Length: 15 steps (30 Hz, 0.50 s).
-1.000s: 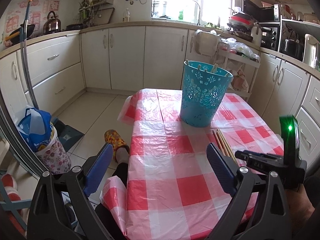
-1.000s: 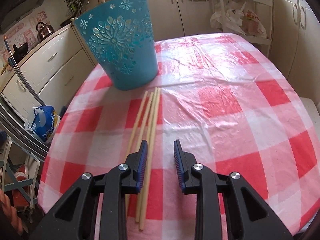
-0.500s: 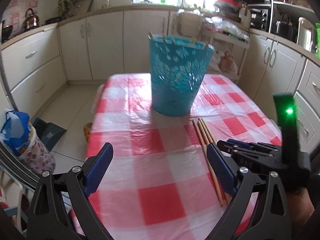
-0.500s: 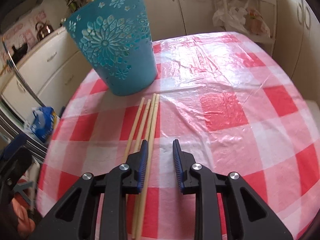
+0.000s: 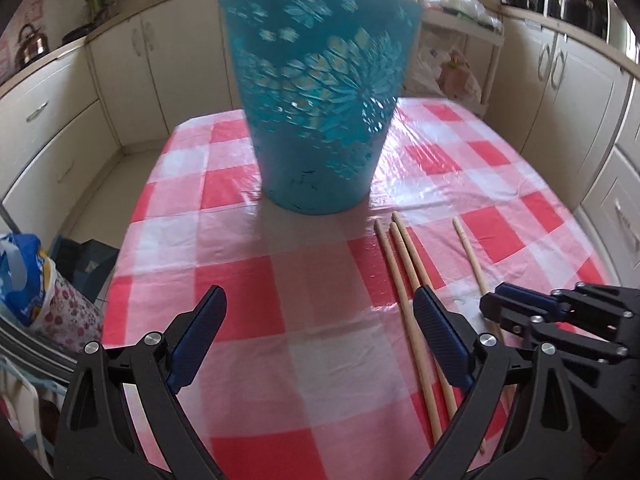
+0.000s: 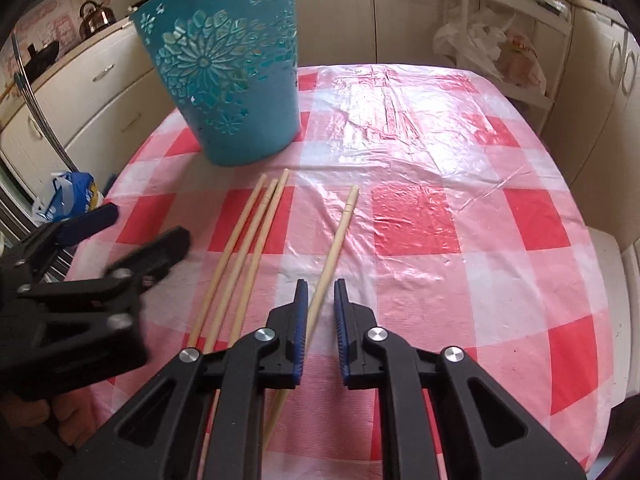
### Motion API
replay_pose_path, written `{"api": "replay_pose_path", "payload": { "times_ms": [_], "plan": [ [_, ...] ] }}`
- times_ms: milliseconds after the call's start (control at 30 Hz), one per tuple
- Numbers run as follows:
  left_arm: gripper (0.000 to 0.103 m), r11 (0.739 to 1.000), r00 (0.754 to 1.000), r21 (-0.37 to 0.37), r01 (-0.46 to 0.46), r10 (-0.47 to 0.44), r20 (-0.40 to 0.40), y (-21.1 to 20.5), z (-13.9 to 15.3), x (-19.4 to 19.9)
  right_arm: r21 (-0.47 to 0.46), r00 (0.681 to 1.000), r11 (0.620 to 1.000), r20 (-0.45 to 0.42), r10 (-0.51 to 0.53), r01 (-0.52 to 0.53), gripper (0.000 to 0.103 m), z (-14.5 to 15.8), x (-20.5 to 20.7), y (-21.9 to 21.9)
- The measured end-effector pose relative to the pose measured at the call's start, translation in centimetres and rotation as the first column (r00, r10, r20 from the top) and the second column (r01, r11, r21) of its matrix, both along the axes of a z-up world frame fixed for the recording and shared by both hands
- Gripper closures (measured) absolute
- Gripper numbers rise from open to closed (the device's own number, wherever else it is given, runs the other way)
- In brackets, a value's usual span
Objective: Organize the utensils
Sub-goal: 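Close the left tool on one wooden stick while the right tool grasps another stick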
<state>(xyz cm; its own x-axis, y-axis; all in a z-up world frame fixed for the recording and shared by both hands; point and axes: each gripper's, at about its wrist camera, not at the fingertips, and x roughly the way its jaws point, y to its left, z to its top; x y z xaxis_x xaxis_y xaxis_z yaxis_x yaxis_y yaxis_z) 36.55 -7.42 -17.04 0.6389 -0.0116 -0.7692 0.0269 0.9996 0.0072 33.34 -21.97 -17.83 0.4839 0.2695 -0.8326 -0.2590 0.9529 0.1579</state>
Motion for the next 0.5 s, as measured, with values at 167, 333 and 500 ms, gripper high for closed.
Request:
{"api": "replay_pose_path", "payload": {
  "times_ms": [167, 333, 500],
  "plan": [
    [0.014, 1.0, 0.998, 0.03, 0.008, -0.006, -0.066, -0.7, -1.0, 1.3, 0.029, 1.0, 1.0, -0.001, -0.005, 0.005, 0.089, -0.1, 0.2, -0.3],
    [0.033, 0.996, 0.995, 0.077, 0.04, -0.033, -0.091, -2.1, -1.7, 2.6, 0.023, 1.0, 1.0, 0.006, -0.015, 0.015, 0.089, -0.1, 1.1, -0.2],
    [0.092, 0.998, 0.995, 0.018, 0.054, -0.052, -0.087, -1.5, -1.4, 2.5, 0.003, 1.0, 1.0, 0.01, 0.023, -0.023, 0.089, -0.1, 1.3, 0.6]
  ]
}}
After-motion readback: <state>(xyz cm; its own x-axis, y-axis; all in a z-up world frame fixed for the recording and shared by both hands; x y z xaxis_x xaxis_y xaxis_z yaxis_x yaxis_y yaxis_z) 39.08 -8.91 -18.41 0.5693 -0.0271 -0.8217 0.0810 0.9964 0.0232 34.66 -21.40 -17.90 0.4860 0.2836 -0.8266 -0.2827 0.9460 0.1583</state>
